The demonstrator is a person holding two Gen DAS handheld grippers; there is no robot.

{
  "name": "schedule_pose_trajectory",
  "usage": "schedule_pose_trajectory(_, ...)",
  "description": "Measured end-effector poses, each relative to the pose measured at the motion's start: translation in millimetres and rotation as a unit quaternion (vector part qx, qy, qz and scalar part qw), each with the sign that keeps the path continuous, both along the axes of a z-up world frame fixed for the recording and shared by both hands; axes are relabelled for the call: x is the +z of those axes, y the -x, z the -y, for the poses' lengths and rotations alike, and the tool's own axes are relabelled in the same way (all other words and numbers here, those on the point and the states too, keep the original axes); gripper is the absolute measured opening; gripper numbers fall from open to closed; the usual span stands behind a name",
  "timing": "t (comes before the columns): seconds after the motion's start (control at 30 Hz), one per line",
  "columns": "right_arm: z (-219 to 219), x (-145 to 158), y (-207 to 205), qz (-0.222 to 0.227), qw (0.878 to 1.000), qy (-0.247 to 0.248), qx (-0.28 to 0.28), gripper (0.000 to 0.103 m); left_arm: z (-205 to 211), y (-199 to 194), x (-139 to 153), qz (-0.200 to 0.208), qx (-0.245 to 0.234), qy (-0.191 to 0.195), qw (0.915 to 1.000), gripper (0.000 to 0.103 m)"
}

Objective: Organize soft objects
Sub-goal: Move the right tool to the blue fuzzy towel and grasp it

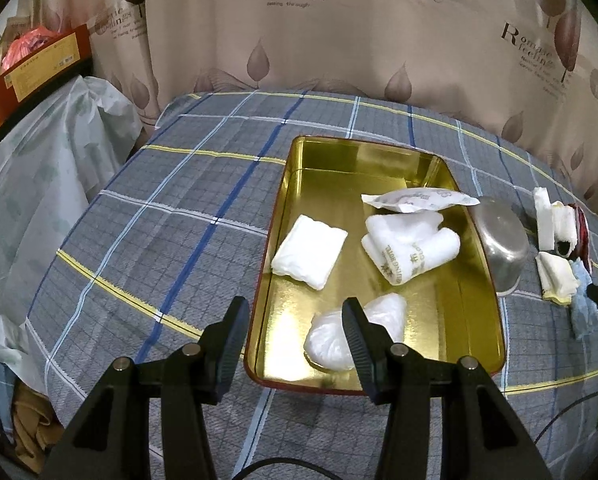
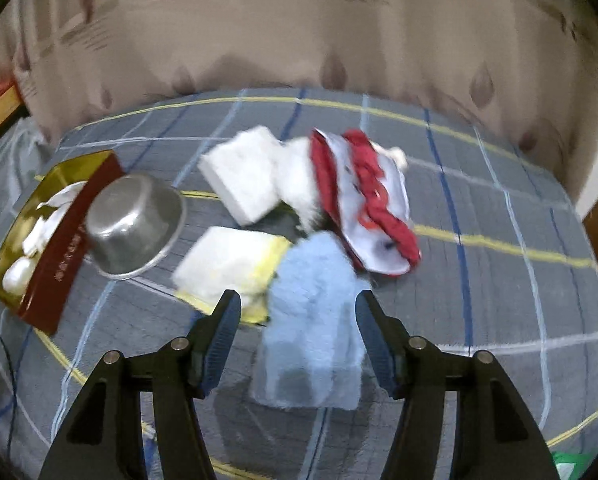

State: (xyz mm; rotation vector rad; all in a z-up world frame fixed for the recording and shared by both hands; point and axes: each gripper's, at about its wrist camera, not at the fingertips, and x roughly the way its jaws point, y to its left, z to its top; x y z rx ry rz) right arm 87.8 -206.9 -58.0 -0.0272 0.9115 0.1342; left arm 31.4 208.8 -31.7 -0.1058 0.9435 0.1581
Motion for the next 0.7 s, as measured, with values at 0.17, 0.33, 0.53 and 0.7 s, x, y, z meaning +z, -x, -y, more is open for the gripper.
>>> schedule_pose_trajectory(0.17, 10, -23, -8, -0.017, 0.999, -0.019, -0.020, 0.057, 0, -1, 0, -0.001, 0.000, 0.000, 1.0000, 0.049)
schedule_pose_trajectory(0.33, 14, -43, -14, -0.026, 0.999, -0.027, -0.027, 0.057, 7, -2, 1, -0.007, -0.006, 0.000, 1.0000, 0.049)
schedule_pose_trajectory(0.53, 18, -46, -10, -0.005, 1.000, -0.004, -0.010, 0.032, 35, -4, 7, -0.008, -0.036, -0.021, 0.9991, 0.049)
schedule_pose_trajectory(0.7, 37, -48, -6, 0.000, 1.000, 0.003, -0.027, 0.028, 67, -9, 18, 0.002, -0.076, -0.012, 0.9971, 0.049)
